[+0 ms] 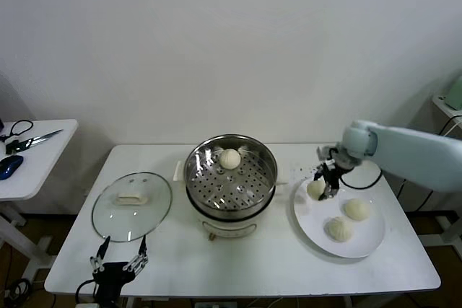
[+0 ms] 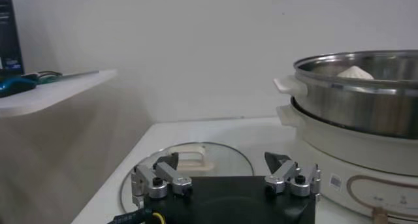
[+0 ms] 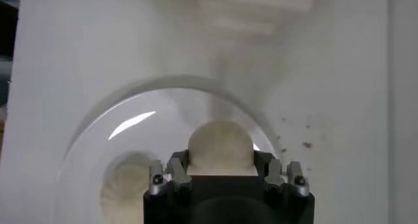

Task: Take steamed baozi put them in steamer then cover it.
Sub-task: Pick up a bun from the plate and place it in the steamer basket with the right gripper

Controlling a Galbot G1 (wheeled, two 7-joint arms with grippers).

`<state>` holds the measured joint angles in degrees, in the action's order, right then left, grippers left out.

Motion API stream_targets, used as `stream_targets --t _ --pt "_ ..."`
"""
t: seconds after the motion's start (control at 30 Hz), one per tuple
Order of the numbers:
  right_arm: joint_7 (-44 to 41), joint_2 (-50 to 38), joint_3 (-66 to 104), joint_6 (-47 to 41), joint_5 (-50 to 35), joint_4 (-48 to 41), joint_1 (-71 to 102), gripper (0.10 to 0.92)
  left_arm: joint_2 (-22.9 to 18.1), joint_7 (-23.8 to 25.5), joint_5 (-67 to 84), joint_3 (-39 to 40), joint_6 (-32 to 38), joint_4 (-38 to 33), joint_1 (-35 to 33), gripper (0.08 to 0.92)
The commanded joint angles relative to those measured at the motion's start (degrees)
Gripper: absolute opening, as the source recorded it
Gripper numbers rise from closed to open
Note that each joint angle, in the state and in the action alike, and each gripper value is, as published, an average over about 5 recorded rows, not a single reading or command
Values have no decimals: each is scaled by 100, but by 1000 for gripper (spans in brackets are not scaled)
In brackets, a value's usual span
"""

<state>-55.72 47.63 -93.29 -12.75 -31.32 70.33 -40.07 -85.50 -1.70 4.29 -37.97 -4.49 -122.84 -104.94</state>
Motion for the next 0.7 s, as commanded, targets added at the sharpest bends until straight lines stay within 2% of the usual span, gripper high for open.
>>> stream_targets --t 0.03,0.17,0.3,0.5,0.7 --pt "-617 705 -754 28 -1725 433 -2578 661 9 0 1 3 1 -1 -3 823" --pt "-259 1264 -203 -444 -2391 815 -2409 662 28 1 17 15 -1 -37 -6 823" --pt "252 2002 339 -833 -2601 874 -1761 662 34 4 38 23 -11 -85 18 823" --pt "561 3040 420 -981 -2425 304 -1012 662 32 11 46 9 -20 -163 22 823" --pt "649 3599 361 -981 -2046 -445 -374 658 27 12 65 -48 -16 -243 -11 823"
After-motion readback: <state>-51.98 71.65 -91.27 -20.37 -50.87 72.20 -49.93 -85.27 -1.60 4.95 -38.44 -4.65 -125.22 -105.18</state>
